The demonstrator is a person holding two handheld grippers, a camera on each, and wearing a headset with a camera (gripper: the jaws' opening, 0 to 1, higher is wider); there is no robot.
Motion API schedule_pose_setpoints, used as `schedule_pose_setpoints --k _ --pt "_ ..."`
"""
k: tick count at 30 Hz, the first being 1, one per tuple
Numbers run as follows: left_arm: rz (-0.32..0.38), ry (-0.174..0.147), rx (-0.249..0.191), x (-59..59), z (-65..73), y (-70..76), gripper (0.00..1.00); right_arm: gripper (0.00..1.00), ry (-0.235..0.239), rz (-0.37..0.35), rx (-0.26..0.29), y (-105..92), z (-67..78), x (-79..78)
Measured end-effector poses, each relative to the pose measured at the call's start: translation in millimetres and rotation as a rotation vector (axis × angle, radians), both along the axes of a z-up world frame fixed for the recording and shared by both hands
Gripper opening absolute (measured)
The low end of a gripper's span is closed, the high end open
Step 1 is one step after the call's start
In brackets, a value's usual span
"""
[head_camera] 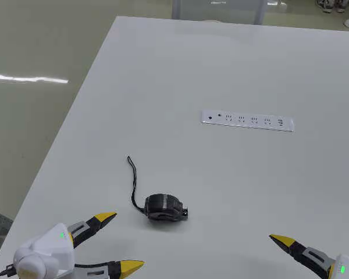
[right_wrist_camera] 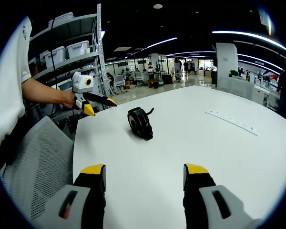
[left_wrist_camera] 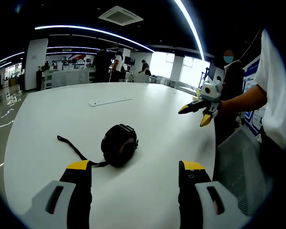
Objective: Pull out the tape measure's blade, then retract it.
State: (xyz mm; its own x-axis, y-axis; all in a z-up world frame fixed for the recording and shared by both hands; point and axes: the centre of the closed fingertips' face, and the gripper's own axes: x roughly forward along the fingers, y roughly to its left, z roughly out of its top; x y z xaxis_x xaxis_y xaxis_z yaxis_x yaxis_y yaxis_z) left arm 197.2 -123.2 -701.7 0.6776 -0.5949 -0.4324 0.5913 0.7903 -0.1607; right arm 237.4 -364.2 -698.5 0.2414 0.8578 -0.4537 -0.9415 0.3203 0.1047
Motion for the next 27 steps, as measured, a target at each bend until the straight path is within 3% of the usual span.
schedule_pose_setpoints --k 22,27 --pt "-0.026 0.004 0.017 23.7 -8.4 -0.7 0.68 0.65 -0.004 0.065 -0.008 19.1 -7.5 16.0" --pt "-0.02 -0.003 0.004 29.4 -8.6 -1.2 0.68 0.65 -0.006 0.082 -0.015 24.3 -8.9 16.5"
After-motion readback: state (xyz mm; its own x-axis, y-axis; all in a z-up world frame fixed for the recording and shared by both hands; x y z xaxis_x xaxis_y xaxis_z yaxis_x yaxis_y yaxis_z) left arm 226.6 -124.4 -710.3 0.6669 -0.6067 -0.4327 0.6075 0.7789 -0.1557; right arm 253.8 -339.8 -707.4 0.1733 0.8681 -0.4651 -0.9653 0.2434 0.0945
